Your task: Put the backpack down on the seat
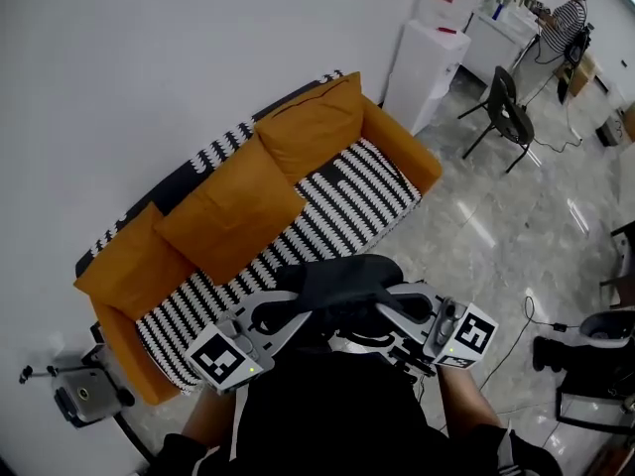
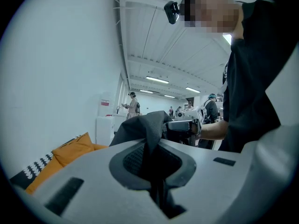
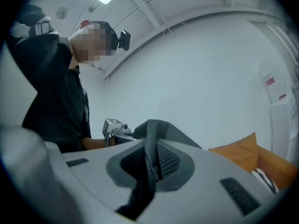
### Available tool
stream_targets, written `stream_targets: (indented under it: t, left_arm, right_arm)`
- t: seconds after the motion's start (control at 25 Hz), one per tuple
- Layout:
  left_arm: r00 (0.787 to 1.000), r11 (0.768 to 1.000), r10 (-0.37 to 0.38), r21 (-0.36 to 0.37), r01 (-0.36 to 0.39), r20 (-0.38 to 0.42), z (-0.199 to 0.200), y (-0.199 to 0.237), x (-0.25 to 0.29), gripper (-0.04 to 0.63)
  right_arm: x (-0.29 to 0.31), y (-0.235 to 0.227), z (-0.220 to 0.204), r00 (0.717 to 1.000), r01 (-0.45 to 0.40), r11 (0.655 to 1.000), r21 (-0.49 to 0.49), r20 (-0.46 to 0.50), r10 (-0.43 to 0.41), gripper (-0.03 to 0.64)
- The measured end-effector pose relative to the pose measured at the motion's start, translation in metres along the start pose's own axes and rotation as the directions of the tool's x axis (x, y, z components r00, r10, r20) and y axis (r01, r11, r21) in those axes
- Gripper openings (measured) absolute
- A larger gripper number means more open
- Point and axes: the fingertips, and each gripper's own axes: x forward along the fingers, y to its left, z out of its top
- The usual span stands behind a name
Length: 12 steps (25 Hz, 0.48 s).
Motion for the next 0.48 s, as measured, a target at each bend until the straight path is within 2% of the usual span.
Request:
stream_targets:
  t: [0.48]
  left_arm:
    - [1.0,1.0,0.007,0.013,-0.008,0.023,0.012,0.057,0.015,0.031]
  right_arm:
    - [0.031,-0.051,0.008,1.0,0.01,1.0,-0.019,-0.006,-0.01,0.037]
